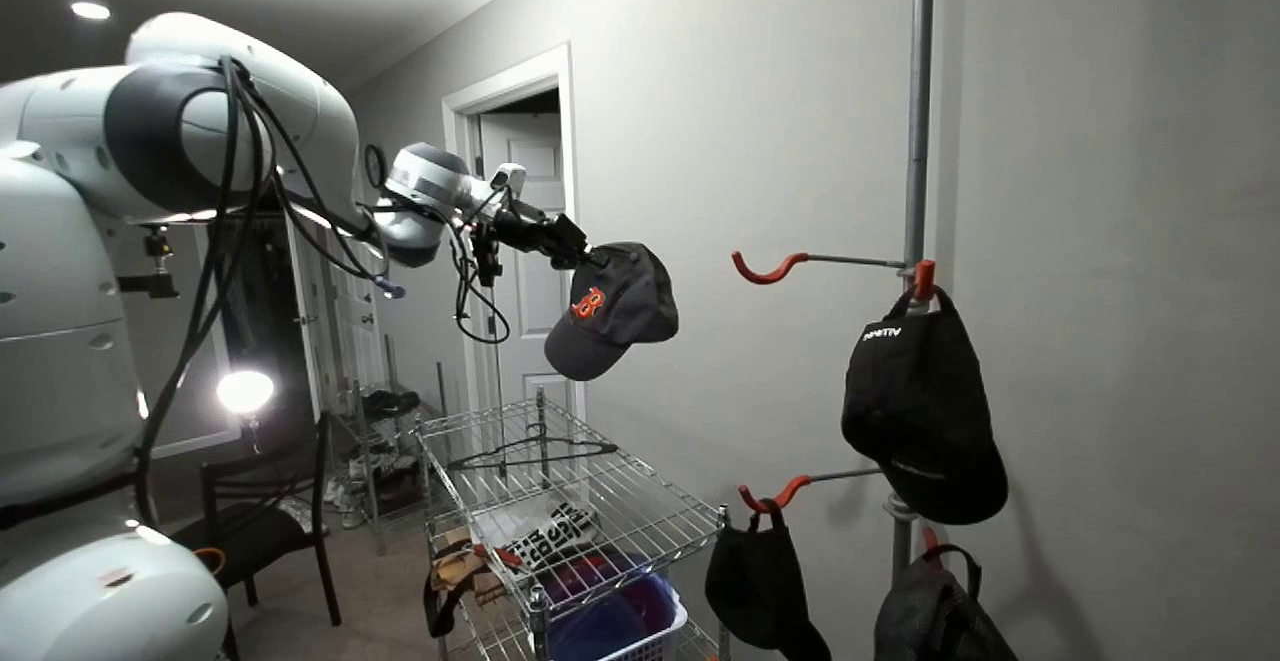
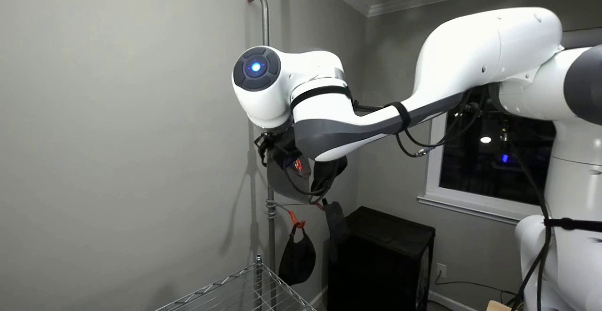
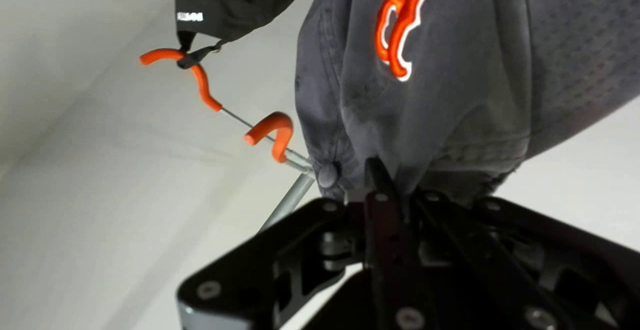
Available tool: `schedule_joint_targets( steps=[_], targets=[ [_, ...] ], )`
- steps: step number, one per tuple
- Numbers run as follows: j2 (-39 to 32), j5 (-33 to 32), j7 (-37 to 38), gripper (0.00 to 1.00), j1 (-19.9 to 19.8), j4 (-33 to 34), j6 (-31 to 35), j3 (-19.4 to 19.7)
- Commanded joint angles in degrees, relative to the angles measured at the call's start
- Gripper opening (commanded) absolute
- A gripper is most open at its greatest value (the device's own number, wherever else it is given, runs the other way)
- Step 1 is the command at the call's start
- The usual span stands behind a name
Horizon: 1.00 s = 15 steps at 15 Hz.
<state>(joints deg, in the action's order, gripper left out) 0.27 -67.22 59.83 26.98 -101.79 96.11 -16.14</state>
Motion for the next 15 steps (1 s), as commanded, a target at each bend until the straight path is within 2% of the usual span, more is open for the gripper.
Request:
schedule_joint_targets(
  steps=[1, 7, 15],
  targets=[
    [3.56, -5.86, 1.06, 0.01, -2.49, -2.28, -2.84, -2.18],
    [5.3, -16.22, 0.95, 0.01, -5.04, -1.39, -8.7, -2.68],
    [4.9, -22.56, 1.47, 0.01, -8.72, -0.3, -6.38, -0.96]
  ],
)
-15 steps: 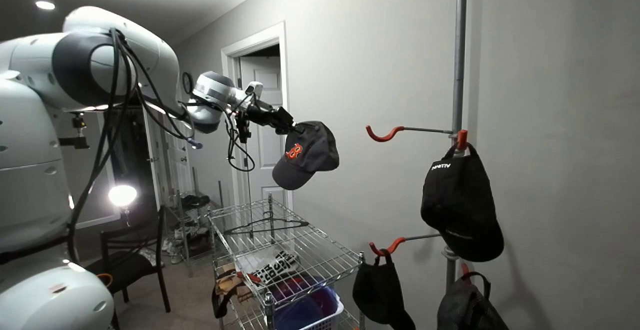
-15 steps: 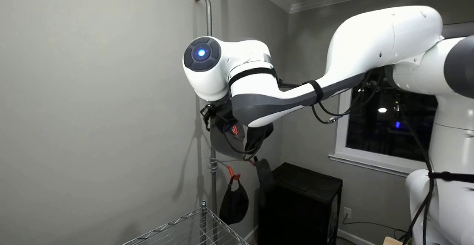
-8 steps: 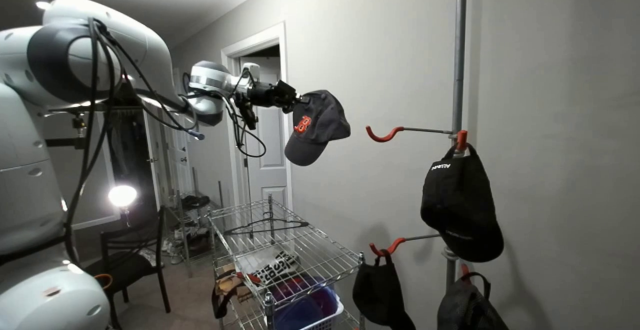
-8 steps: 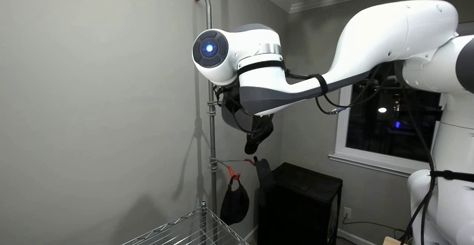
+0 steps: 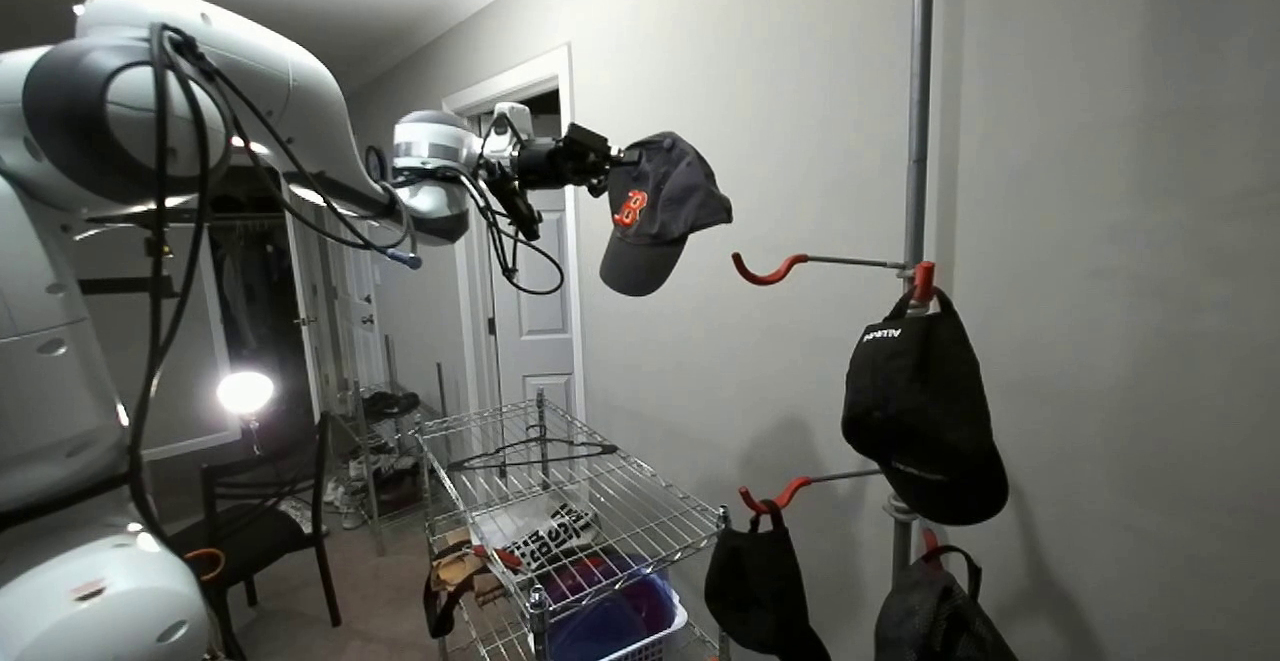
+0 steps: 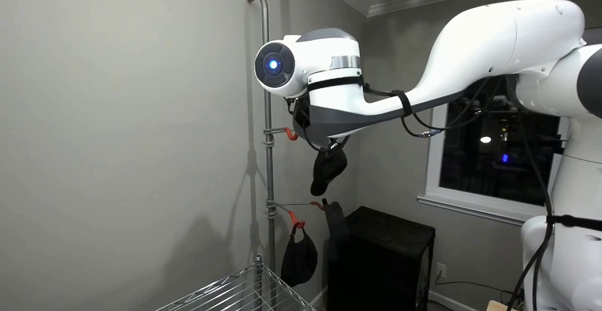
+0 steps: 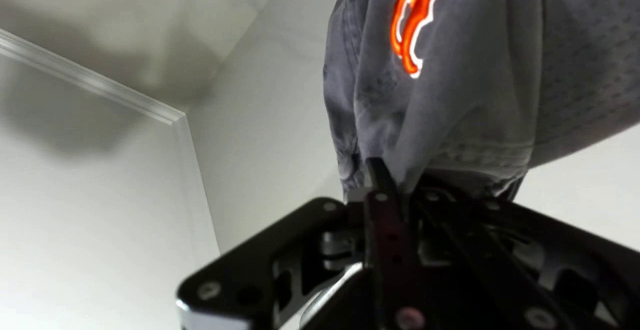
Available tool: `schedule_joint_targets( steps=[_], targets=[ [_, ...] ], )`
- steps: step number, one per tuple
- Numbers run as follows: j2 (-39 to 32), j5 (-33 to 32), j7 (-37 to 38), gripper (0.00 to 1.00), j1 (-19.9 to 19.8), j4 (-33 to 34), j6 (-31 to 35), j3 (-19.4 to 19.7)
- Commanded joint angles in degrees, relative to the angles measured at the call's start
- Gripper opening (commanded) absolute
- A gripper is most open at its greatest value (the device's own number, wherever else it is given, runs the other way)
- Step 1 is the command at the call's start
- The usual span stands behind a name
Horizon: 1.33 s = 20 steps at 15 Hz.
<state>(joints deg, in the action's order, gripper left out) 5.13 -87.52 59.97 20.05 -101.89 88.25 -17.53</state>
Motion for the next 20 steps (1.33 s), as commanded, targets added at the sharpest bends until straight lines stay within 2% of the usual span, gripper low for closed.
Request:
schedule_joint_targets(
  steps=[1, 8, 14, 20],
  targets=[
    [-0.23, -2.82, 1.56, 0.01, -2.31, 0.0, 2.33, 0.82],
    [-2.28, -8.02, 3.9, 0.01, -5.0, 0.9, 10.57, 3.29],
    [-5.36, -5.66, 1.83, 0.01, -5.77, 0.68, 18.95, 4.39],
    [-5.96, -0.92, -3.2, 0.01, -5.66, -1.55, 23.63, 4.33]
  ],
)
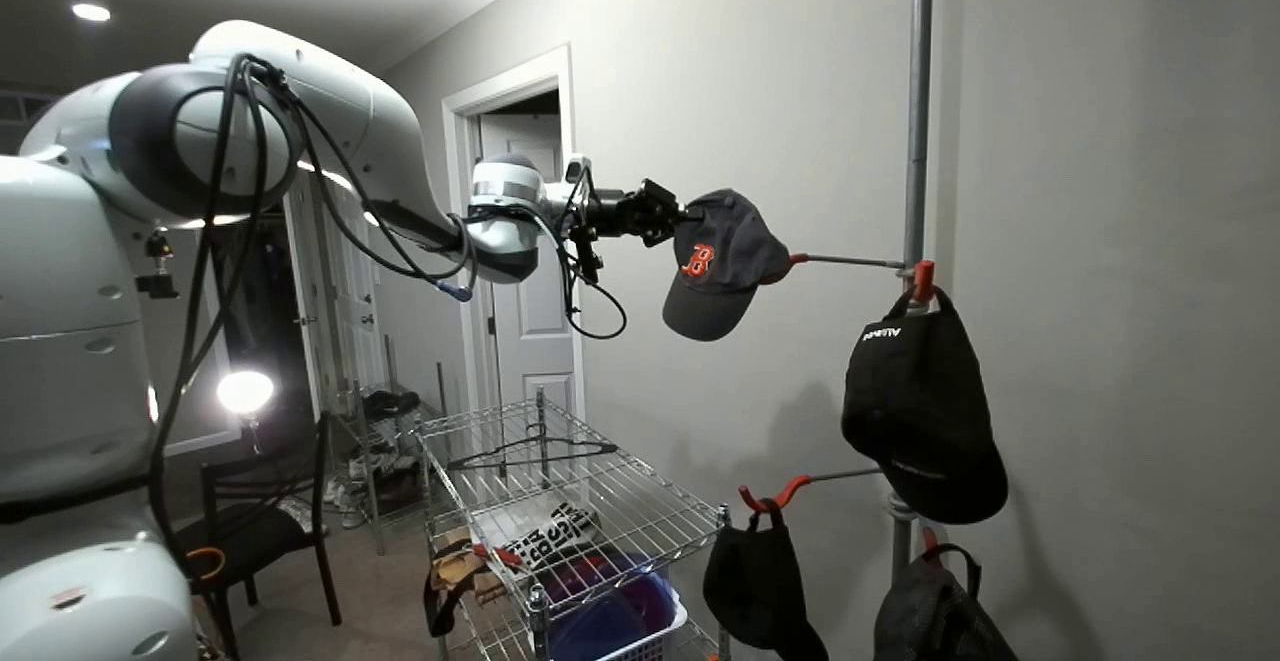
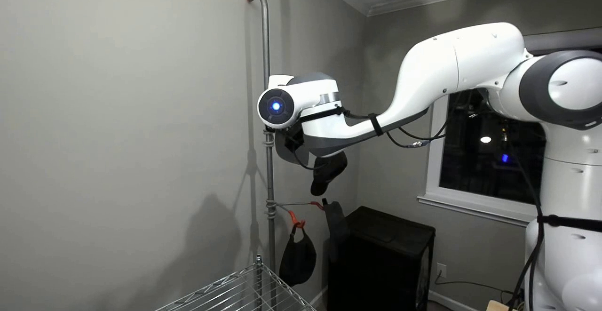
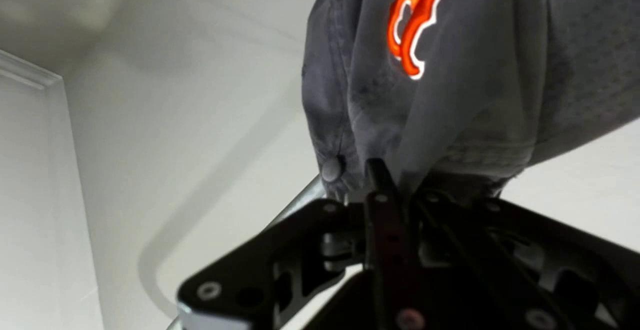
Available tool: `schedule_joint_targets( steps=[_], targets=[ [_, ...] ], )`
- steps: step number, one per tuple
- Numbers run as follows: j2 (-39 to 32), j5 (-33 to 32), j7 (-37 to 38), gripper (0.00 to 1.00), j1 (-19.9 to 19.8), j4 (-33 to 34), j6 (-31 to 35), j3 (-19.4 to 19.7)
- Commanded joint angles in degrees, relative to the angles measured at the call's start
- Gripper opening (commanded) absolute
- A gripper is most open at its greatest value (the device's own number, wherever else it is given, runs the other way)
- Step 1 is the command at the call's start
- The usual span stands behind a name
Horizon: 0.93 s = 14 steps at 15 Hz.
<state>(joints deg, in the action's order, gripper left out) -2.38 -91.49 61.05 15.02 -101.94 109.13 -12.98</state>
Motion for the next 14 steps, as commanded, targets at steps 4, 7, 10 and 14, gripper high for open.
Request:
schedule_joint_targets(
  steps=[4, 7, 10, 14],
  targets=[
    [3.56, 10.35, -11.63, 0.01, -0.23, -2.74, 4.76, -0.71],
    [4.65, 16.88, -17.51, 0.01, -0.1, -2.97, 5.42, -1.05],
    [5.36, 22.2, -21.69, 0.01, -0.15, -2.99, 5.23, -1.21],
    [5.16, 30.59, -24.1, 0.01, -0.57, -3.23, 4.31, -0.84]
  ],
)
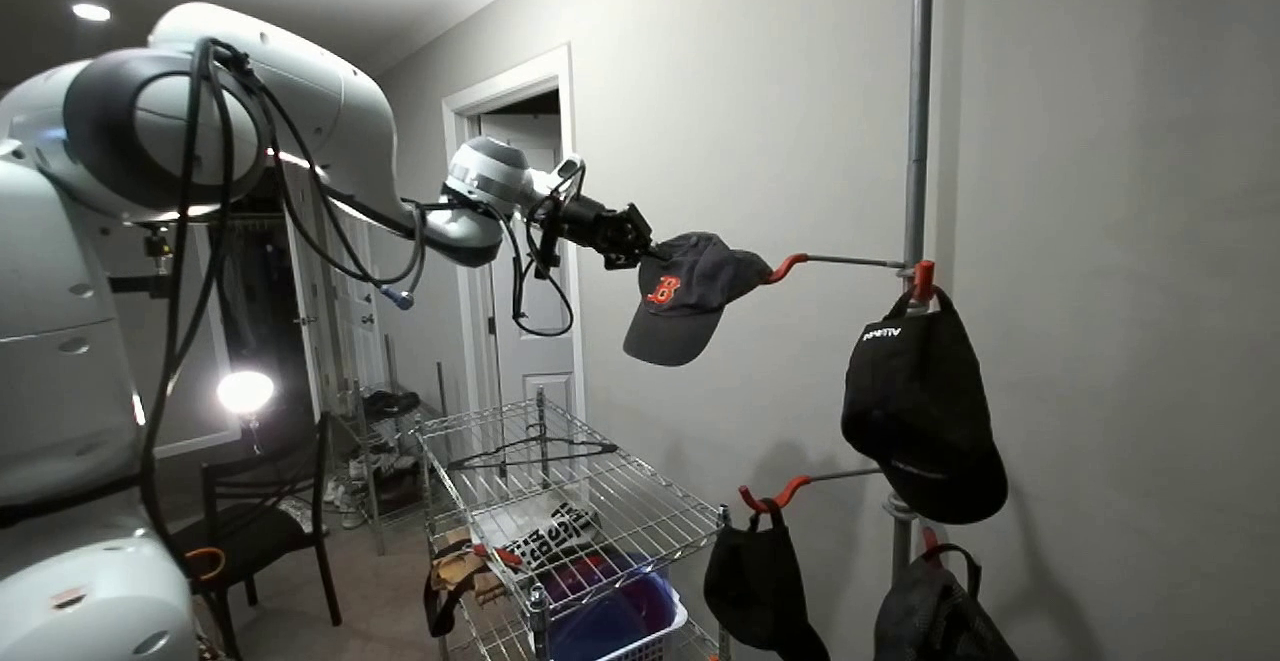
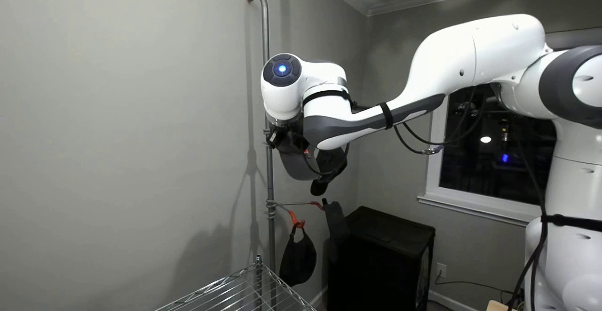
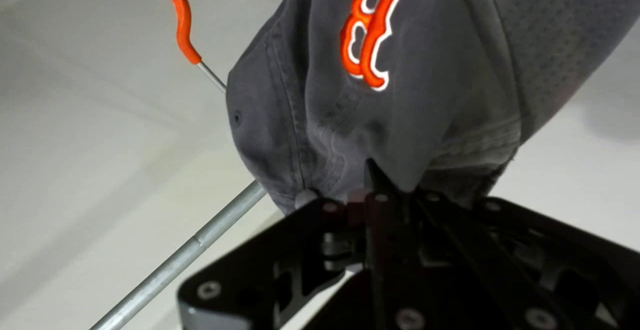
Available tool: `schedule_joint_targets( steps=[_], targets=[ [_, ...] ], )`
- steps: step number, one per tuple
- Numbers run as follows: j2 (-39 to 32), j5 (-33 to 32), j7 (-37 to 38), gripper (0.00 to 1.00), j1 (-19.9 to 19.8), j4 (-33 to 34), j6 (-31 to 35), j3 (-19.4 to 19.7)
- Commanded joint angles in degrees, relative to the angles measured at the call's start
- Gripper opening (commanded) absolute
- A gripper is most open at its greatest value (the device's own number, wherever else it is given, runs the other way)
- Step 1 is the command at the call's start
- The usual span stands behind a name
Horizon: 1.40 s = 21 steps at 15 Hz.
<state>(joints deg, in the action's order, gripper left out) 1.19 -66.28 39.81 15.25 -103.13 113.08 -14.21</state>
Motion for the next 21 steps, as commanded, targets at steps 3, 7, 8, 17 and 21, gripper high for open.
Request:
schedule_joint_targets(
  steps=[3, 7, 8, 17, 21],
  targets=[
    [0.86, 11.16, -2.11, 0.01, -1.59, -3.75, 0.75, 1.4],
    [1.01, 17.42, -1.36, 0.01, -2.86, -6.73, 1.65, 2.92],
    [1.1, 18.36, -1.25, 0.01, -3.14, -7.16, 1.58, 3.15],
    [1.63, 20.39, -0.85, 0.67, -3.57, -7.72, 1.08, 3.51],
    [1.91, 20.45, 0.32, 0.94, -3.38, -7.78, 0.17, 3.28]
  ],
)
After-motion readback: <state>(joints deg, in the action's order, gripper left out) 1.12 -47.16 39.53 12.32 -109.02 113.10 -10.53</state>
